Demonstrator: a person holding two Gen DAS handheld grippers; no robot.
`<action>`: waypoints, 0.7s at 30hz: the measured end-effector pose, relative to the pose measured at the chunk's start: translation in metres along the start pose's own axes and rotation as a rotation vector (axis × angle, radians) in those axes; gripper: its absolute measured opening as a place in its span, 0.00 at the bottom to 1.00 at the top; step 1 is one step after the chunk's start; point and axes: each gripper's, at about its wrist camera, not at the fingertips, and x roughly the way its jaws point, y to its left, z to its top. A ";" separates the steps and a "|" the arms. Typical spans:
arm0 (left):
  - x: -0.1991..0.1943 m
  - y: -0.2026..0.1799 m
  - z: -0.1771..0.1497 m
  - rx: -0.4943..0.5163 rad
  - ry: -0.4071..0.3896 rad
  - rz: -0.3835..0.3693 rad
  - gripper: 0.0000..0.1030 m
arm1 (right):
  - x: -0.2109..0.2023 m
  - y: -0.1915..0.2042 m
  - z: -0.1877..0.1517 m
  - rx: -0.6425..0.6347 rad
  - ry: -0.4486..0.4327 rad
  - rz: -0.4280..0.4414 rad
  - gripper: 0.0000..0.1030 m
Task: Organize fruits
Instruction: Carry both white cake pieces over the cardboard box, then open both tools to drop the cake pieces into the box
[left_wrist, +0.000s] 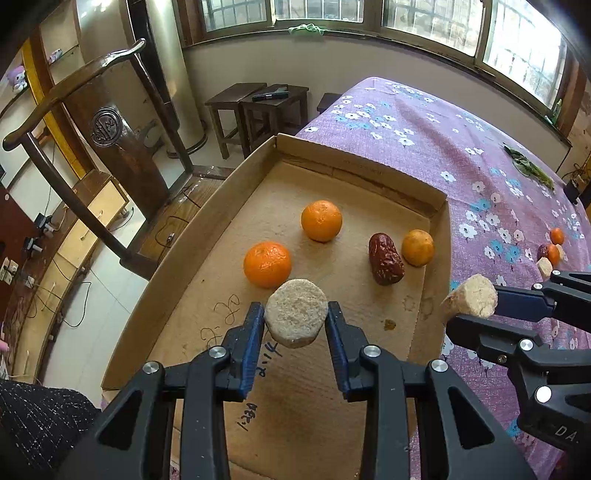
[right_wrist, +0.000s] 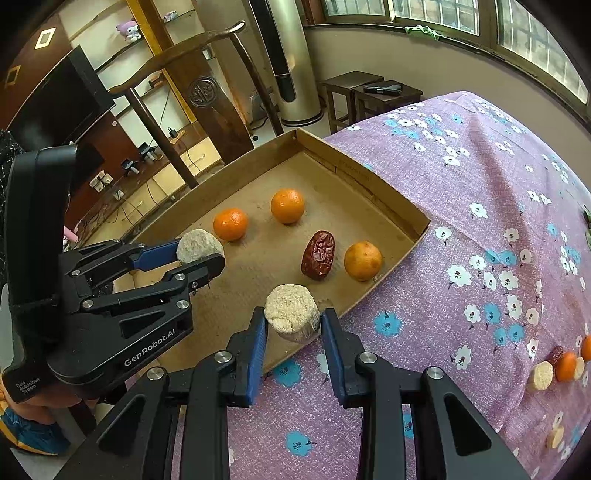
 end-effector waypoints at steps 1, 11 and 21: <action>0.001 0.001 -0.001 -0.002 0.002 0.002 0.32 | 0.002 0.001 0.000 0.001 0.003 0.002 0.32; 0.019 0.012 -0.004 -0.025 0.031 0.026 0.32 | 0.037 0.008 0.009 -0.007 0.056 0.040 0.32; 0.033 0.016 -0.005 -0.036 0.054 0.039 0.32 | 0.061 0.005 0.014 0.013 0.090 0.040 0.32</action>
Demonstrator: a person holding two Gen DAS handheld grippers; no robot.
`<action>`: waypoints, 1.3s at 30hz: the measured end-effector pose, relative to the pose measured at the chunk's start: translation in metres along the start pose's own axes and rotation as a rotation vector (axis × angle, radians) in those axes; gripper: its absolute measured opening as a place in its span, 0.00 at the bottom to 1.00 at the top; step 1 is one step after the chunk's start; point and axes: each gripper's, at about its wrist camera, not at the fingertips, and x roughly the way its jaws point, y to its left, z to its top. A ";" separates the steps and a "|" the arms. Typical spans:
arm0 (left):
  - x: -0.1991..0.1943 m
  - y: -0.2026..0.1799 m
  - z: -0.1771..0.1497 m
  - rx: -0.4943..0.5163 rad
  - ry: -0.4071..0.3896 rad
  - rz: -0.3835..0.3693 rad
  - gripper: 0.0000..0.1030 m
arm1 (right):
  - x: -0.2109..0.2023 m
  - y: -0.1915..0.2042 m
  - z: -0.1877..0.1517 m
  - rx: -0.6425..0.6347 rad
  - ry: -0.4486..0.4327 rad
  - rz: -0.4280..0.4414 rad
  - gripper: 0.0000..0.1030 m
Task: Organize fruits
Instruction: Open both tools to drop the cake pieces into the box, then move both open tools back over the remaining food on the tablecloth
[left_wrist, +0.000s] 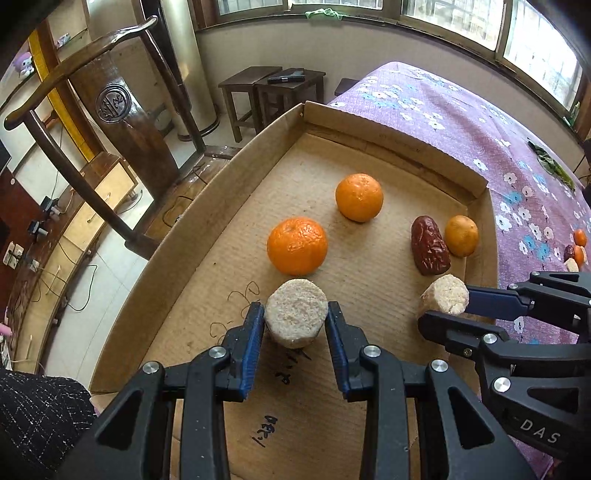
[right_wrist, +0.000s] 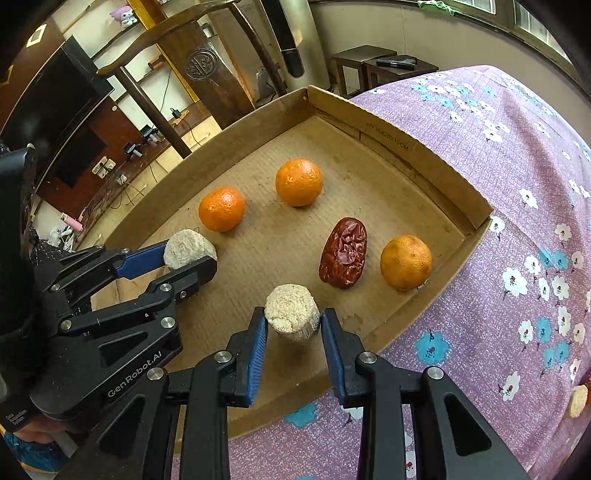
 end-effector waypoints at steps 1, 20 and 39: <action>0.001 -0.001 0.000 0.003 -0.001 0.002 0.32 | 0.002 -0.001 0.001 0.003 0.000 0.000 0.32; -0.018 -0.009 0.016 0.002 -0.055 0.035 0.74 | -0.043 -0.019 -0.003 0.056 -0.125 0.003 0.49; -0.043 -0.170 0.023 0.274 -0.080 -0.204 0.80 | -0.140 -0.147 -0.105 0.409 -0.248 -0.235 0.76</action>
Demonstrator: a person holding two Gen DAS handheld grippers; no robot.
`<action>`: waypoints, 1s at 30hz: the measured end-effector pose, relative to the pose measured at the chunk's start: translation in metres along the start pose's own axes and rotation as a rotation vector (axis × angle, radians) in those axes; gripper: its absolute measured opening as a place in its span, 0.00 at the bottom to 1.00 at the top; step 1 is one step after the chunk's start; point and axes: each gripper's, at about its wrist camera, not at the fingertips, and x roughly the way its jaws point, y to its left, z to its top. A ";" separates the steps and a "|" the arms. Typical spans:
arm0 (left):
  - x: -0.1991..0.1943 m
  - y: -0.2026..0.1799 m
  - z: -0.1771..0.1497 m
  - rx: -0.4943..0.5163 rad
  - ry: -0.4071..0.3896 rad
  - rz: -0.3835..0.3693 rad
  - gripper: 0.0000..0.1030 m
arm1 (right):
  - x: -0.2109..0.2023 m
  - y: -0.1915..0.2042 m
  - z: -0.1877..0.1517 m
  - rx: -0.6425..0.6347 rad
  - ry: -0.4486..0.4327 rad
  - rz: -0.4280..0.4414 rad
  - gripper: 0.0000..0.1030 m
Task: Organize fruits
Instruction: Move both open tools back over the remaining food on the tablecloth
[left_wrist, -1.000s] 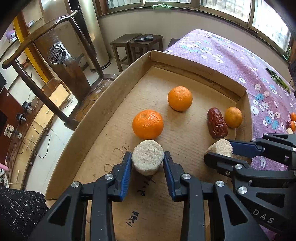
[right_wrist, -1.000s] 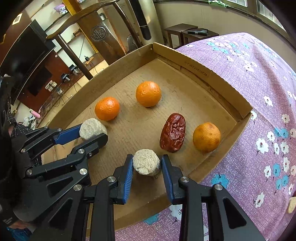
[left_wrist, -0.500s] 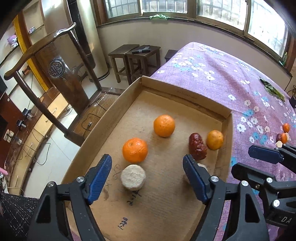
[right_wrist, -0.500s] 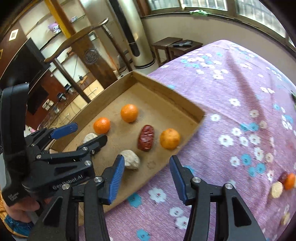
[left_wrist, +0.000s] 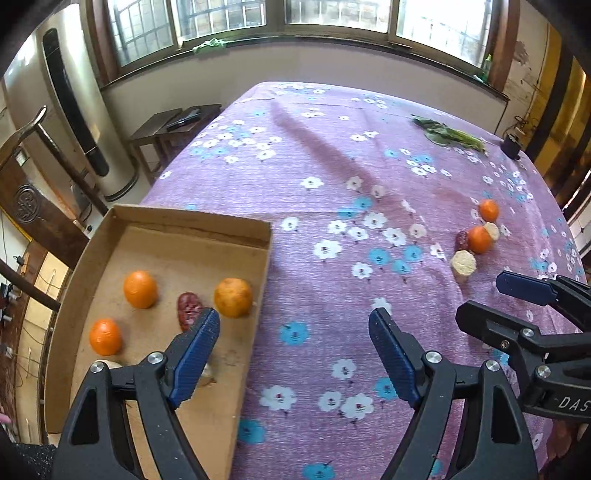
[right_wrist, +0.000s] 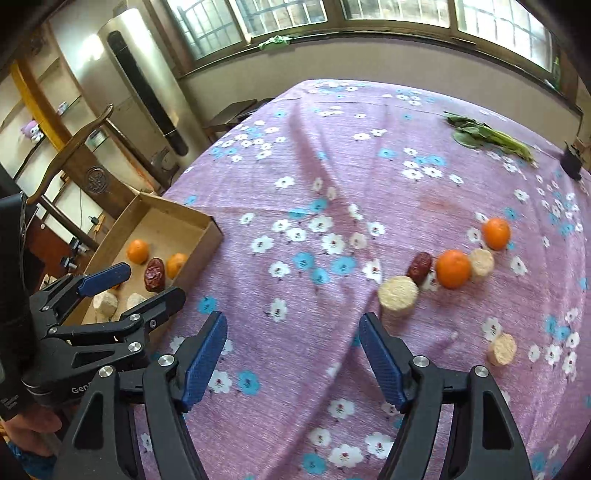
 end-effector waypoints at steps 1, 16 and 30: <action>0.000 -0.007 0.001 0.009 -0.002 -0.007 0.80 | -0.003 -0.007 -0.002 0.009 0.000 -0.013 0.76; -0.006 -0.063 0.006 0.044 -0.016 -0.035 0.82 | -0.037 -0.063 -0.016 0.058 -0.004 -0.098 0.77; -0.007 -0.079 0.003 0.033 -0.015 -0.028 0.82 | -0.041 -0.066 -0.021 0.015 0.021 -0.099 0.77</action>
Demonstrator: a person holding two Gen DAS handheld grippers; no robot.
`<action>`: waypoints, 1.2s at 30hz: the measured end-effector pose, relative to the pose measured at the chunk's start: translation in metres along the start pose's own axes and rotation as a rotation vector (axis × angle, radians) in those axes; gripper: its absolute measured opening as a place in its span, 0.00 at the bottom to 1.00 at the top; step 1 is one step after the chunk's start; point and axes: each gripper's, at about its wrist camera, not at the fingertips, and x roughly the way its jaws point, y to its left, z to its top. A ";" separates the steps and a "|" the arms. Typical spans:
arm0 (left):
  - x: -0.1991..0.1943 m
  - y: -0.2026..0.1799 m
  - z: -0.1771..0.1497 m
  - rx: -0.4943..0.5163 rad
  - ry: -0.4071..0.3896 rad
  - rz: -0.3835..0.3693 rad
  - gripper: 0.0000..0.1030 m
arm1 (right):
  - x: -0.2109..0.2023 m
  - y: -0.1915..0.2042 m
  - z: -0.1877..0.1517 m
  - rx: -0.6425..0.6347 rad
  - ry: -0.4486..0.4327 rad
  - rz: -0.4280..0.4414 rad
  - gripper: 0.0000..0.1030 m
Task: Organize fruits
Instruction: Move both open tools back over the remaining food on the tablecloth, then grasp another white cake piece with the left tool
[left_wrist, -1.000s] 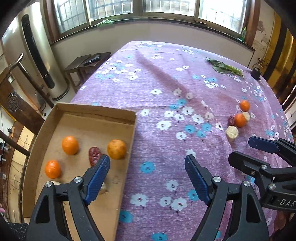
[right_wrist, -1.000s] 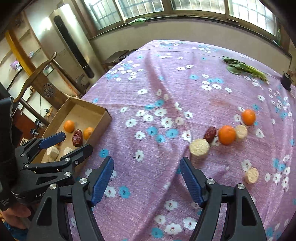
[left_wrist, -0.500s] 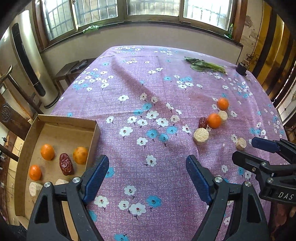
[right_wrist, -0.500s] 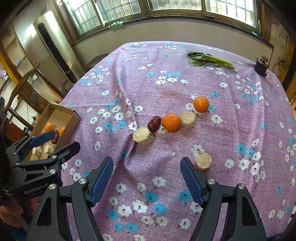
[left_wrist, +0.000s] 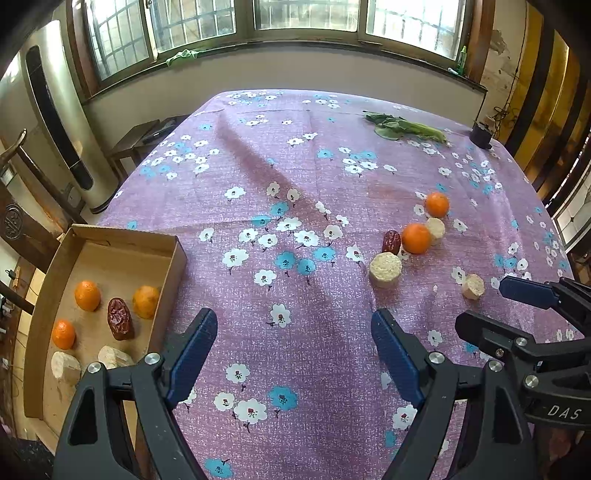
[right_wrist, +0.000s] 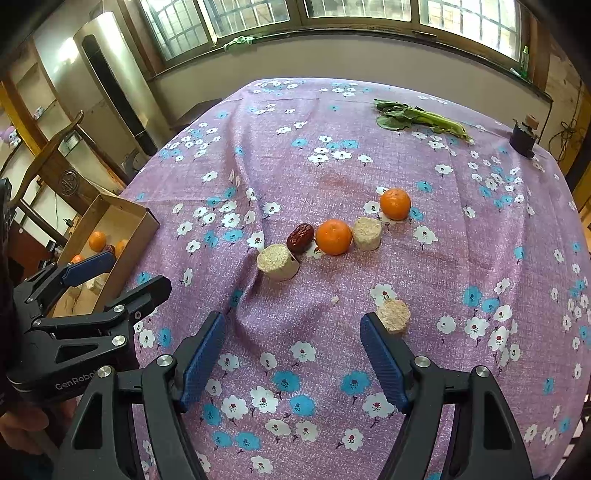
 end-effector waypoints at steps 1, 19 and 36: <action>0.000 -0.001 -0.001 0.000 0.001 -0.001 0.82 | -0.001 -0.001 -0.001 0.000 0.000 0.000 0.77; 0.022 -0.034 0.021 0.060 0.007 -0.152 0.82 | 0.001 -0.045 -0.005 0.082 0.001 -0.031 0.77; 0.082 -0.071 0.032 0.162 0.091 -0.188 0.82 | 0.012 -0.077 -0.009 0.146 0.019 -0.043 0.77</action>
